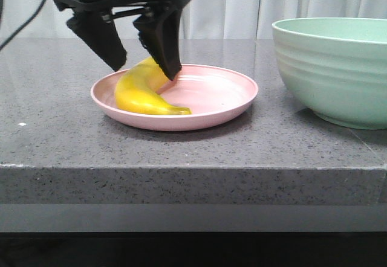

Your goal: Transfer banana from pink plate to green bowl

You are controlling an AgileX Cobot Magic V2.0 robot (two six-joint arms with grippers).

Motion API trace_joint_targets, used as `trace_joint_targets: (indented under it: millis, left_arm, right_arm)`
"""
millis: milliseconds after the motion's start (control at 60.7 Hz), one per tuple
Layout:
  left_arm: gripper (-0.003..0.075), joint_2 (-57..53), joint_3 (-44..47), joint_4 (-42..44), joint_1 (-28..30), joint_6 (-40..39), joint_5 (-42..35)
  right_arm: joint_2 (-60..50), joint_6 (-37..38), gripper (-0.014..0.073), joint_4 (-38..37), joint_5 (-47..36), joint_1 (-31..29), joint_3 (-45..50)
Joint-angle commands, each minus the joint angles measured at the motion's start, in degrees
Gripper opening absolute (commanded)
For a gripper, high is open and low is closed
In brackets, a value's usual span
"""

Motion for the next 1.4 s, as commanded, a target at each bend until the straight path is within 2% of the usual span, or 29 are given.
trace_joint_targets:
  millis: [0,593,676,840,989,1384]
  left_arm:
    - [0.0539,-0.57,-3.38,-0.86,-0.40,-0.69,0.33]
    - [0.0527,3.39,-4.46,-0.99,-0.40,-0.78,3.28]
    - [0.0484,3.39,-4.46,-0.99,-0.40,-0.78,3.53]
    - [0.0316,3.39,-4.46,-0.99,-0.40,-0.78,3.29]
    - [0.0214,3.39,-4.59,-0.99,-0.40,-0.78,2.94]
    - [0.0198,1.35,-11.63,-0.99,-0.40,-0.37,3.38]
  right_arm:
    - [0.45,-0.27,0.0430,-0.35,-4.22,-0.26,-1.72]
    - [0.45,-0.27,0.0430,-0.35,-5.31,-0.26,-1.72]
    - [0.45,-0.27,0.0430,-0.35,-5.31,-0.26,-1.72]
    - [0.45,-0.27,0.0430,-0.35,-5.31,-0.26,-1.72]
    - [0.45,-0.27,0.0430,-0.35,-5.36,-0.26,-1.72]
    - [0.45,-0.27,0.0430,-0.35,-5.41,-0.26,-1.72]
